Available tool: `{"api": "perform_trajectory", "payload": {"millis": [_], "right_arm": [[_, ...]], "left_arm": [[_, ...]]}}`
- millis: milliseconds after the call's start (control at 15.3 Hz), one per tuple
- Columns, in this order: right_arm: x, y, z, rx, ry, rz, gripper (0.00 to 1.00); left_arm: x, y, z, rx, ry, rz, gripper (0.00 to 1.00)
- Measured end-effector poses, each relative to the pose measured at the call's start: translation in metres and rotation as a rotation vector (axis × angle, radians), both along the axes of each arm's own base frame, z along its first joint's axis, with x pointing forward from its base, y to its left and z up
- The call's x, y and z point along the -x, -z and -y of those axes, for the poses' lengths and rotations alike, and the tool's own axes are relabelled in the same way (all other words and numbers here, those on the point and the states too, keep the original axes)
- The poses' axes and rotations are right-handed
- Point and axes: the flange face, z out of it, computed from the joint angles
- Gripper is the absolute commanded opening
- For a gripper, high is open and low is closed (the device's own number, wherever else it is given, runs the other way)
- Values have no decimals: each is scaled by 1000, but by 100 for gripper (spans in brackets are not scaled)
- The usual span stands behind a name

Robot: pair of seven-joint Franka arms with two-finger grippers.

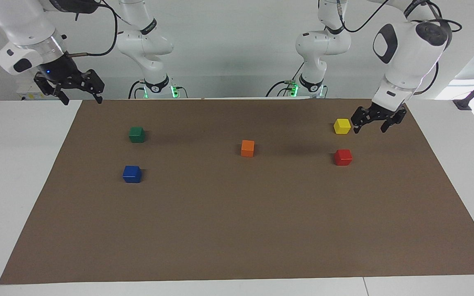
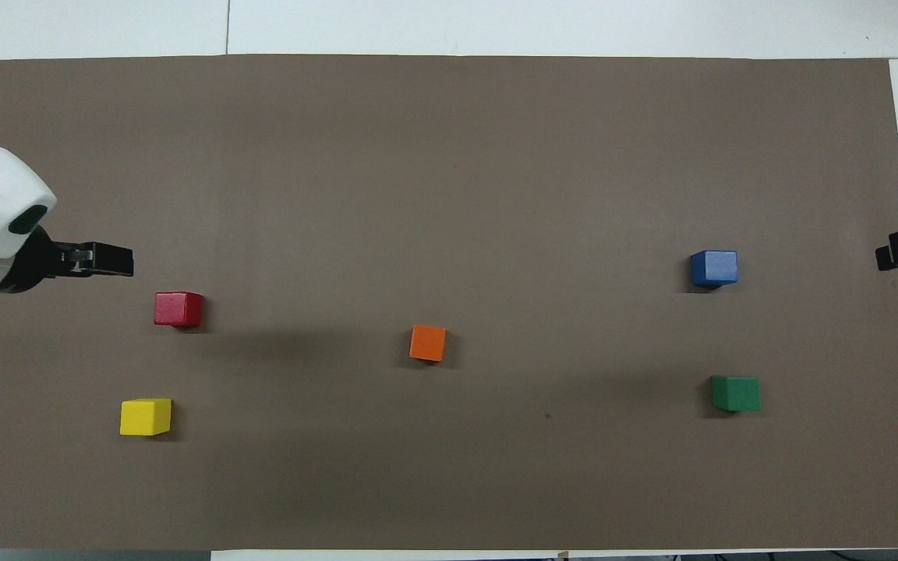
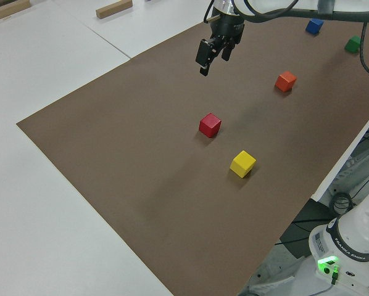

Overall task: Transfer red block to right arm and stack on blue block
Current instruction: 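Grasp the red cube with the left gripper, then lift the red cube with the left gripper while the right gripper approaches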

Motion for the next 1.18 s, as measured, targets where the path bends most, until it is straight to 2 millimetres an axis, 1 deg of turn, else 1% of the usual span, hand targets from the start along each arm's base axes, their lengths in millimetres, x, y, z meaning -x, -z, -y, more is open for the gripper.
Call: {"api": "perform_trajectory", "payload": {"millis": [262, 393, 524, 655, 786, 917, 983, 1048, 1114, 1179], "right_arm": [[18, 50, -8, -142, 26, 24, 100], [25, 73, -17, -244, 46, 11, 100], [27, 91, -22, -362, 73, 8, 100], [29, 114, -20, -505, 78, 14, 100], [32, 140, -9, -666, 68, 34, 100], [33, 167, 0, -818, 66, 67, 100], [34, 178, -1, -886, 73, 75, 100], [34, 185, -6, -951, 80, 78, 100], [36, 190, -12, -1015, 80, 82, 100], [37, 194, -18, -1070, 75, 88, 100]], "left_arm": [[-2, 69, 0, 3, 3, -2, 100], [-1, 106, 3, 6, 9, 2, 100], [1, 134, 4, 8, 14, -9, 100], [3, 148, 3, 8, 20, -26, 100], [6, 155, 2, 8, 21, -28, 100], [13, 166, 2, 7, 22, -33, 100], [18, 173, 2, 7, 22, -37, 100], [21, 178, 1, 7, 21, -40, 92], [24, 181, 1, 7, 21, -42, 55], [25, 183, 1, 7, 21, -44, 4]]}}
